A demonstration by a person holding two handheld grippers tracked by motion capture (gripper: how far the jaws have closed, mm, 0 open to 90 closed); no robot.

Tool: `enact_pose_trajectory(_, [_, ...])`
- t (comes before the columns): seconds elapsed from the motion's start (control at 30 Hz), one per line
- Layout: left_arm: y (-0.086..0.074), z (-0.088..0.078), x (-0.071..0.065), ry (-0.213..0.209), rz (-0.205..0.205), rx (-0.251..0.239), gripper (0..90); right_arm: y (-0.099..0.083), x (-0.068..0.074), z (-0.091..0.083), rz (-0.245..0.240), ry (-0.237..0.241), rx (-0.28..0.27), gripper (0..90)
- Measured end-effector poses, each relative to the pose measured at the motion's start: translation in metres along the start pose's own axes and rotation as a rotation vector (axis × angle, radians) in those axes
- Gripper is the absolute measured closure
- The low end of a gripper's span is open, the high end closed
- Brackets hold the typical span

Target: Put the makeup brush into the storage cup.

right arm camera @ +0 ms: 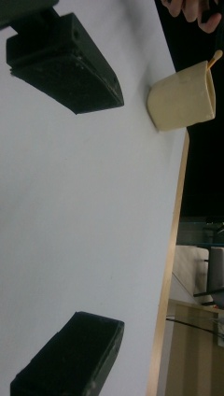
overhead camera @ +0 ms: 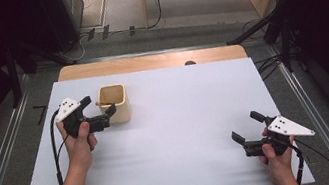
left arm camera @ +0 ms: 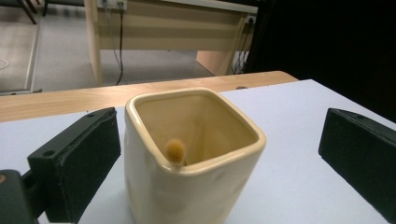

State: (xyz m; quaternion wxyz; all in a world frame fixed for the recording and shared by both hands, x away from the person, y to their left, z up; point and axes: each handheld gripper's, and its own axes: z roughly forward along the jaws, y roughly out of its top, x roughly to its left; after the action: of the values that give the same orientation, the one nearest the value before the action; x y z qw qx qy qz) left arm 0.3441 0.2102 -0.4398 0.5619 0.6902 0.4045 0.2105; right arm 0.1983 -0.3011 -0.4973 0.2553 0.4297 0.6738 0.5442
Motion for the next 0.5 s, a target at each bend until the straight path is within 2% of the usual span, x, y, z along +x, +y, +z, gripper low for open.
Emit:
enact_pose_trajectory(0.2, [-0.006, -0.009, -0.003, -0.031, 0.014, -0.002, 0.0, 0.0, 0.0, 0.0, 0.0, 0.0, -0.002, 0.0])
enact_pose_trajectory(0.5, [-0.011, -0.022, -0.007, -0.036, 0.019, -0.004, 0.0, 0.0, 0.0, -0.001, -0.001, -0.005, -0.007, 0.0])
